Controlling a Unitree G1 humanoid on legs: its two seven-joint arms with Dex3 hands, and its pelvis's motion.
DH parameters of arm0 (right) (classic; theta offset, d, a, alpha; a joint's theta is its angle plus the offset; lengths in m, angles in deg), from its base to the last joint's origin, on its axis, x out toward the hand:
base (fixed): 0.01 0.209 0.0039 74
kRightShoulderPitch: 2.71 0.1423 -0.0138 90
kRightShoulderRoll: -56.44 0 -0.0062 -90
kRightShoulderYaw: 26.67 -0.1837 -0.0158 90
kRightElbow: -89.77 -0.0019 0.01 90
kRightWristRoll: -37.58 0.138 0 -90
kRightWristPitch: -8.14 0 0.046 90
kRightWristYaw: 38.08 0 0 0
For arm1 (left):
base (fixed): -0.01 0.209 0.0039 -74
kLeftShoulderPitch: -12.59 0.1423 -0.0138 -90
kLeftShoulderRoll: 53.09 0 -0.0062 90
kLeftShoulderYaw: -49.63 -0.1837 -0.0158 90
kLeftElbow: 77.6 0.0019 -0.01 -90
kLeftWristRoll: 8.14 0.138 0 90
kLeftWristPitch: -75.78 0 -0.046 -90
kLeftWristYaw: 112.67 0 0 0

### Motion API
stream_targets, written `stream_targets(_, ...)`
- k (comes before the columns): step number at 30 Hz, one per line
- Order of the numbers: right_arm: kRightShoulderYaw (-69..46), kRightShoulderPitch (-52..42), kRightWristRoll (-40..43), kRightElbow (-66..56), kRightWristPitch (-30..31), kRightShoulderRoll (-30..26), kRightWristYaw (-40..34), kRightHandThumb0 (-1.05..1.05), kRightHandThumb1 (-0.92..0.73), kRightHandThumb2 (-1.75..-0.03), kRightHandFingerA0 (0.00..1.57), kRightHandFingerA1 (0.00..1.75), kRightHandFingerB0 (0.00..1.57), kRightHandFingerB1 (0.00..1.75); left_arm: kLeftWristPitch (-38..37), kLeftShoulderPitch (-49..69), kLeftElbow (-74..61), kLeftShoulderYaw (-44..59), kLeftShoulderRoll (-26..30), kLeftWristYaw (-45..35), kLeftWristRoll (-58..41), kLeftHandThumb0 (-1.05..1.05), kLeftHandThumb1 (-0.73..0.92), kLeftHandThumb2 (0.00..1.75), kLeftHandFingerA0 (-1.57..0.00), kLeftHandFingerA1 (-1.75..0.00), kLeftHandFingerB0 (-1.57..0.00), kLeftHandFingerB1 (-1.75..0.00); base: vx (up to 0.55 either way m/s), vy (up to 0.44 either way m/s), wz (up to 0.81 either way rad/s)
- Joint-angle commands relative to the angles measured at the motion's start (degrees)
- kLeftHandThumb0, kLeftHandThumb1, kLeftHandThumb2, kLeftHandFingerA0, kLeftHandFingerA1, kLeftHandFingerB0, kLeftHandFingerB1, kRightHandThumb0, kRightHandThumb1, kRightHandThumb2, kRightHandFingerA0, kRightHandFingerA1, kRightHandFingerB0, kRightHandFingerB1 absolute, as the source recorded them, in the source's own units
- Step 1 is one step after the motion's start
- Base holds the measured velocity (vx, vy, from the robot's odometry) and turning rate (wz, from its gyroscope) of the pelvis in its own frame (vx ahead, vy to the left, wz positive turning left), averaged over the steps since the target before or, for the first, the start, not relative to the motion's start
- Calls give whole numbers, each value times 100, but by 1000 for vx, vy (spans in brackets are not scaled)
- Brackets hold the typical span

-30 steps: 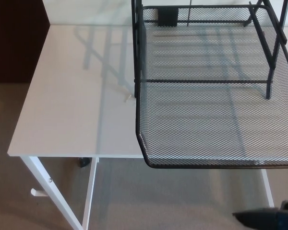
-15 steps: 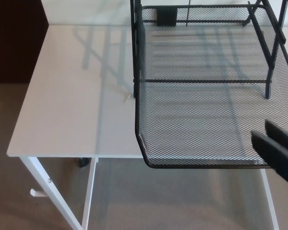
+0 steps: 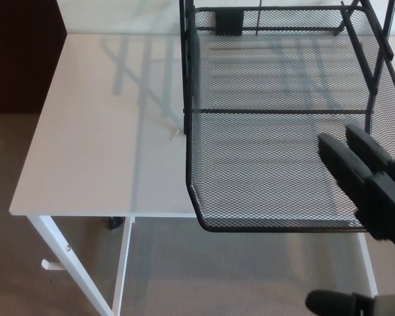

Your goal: The robot walk towards a table in front and then pushes a layer of a file tray back to its original position using its right hand

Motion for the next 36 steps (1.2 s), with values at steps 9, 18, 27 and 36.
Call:
stream_targets(9, 605, 1455, -3363, 1863, 1077, -177, -903, -40, -27, -61, 0, 0, 2, 10, -76, -75, -135, 56, 155, -12, 54, -14, 45, 89, -48, -62, -19, -49, 0, 0, 0)
stream_targets(18, 944, 1980, -3678, 2801, 1502, -357, -1003, -42, -26, -60, 0, 0, 1, 12, -31, -73, -205, 59, 168, -5, 65, -18, 63, 58, -54, -44, -31, -34, 0, 0, 0)
stream_targets(27, 1171, 2489, -3778, 3189, 1904, -542, -863, -48, -30, -63, 0, 0, 2, 10, -25, -180, -167, 7, 244, 21, 167, -15, 45, 88, -49, -62, -19, -49, 0, 0, 0)
stream_targets(36, 1481, 2867, -4038, 3073, 2346, -524, -1084, -54, -37, -70, 0, 0, 0, 2, -54, -219, -153, -21, 266, 35, 198, -16, 45, 88, -49, -62, -20, -49, 0, 0, 0)
